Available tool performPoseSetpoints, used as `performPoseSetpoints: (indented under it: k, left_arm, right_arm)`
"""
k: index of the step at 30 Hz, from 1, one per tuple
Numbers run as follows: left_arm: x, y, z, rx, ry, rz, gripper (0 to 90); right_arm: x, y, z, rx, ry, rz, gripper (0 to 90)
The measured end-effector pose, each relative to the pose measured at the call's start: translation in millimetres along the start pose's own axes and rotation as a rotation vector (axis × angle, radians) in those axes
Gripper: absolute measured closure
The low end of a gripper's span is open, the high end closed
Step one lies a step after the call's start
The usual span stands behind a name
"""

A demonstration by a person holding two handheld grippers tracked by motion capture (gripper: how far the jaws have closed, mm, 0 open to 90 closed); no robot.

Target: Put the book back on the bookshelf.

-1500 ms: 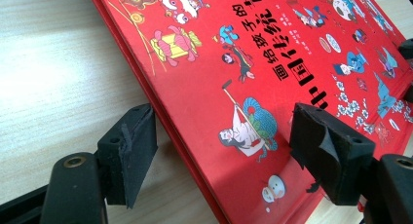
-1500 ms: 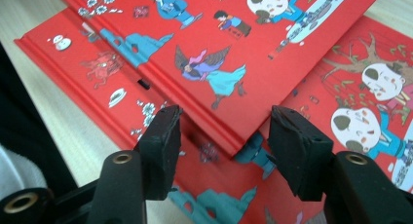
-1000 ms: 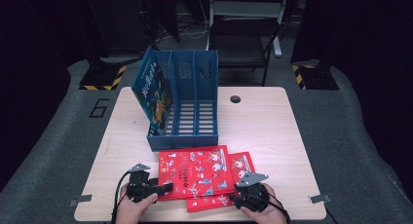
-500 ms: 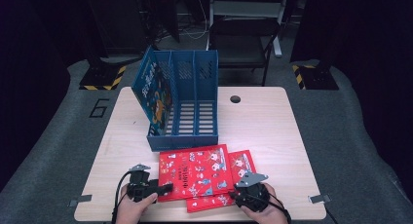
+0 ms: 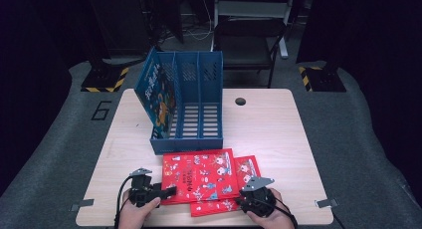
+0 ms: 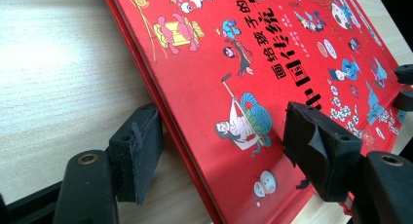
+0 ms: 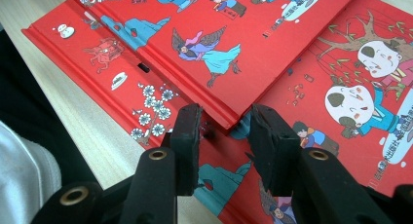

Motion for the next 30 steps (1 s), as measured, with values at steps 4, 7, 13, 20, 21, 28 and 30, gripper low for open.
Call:
performPoseSetpoints:
  k: [4,7,13,20,21,28,30]
  left_arm:
    - [-0.1,-0.6,-0.9,-0.014,-0.017,-0.005,31.6]
    - [-0.1,-0.3,-0.1,-0.016,-0.009,0.000,31.6]
    - [-0.2,-0.7,-0.7,-0.017,-0.015,-0.006,31.8]
    - [0.6,-1.4,-2.4,-0.047,-0.035,0.011,33.5]
    - [0.4,-1.4,-2.8,-0.039,-0.029,0.011,33.5]
    - [0.6,-2.2,-0.8,-0.055,-0.029,0.011,33.2]
    - [-0.1,-1.6,-1.1,-0.042,-0.026,0.000,33.1]
  right_arm:
    - [-0.1,-0.1,0.7,0.020,0.011,-0.002,64.7]
    - [0.4,0.6,1.5,0.031,0.012,-0.003,65.1]
    - [0.3,1.6,2.9,0.028,0.030,-0.015,65.2]
    - [0.8,2.1,2.0,-0.002,0.016,-0.026,65.4]
    - [0.6,2.3,2.5,-0.014,0.011,-0.035,65.4]
    - [-0.3,1.6,2.8,0.014,0.007,-0.037,70.3]
    - [0.7,2.1,3.0,0.004,-0.008,-0.021,70.3]
Point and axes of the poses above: each handheld gripper's, and its own axes: x roughly forward along the jaws, y roughly out of its top, z roughly to its right, the point moved 5 cm from there along x, roughly forward along the jaws, and after that the axes turned 5 degrees about -y, right-handed, at the moved point
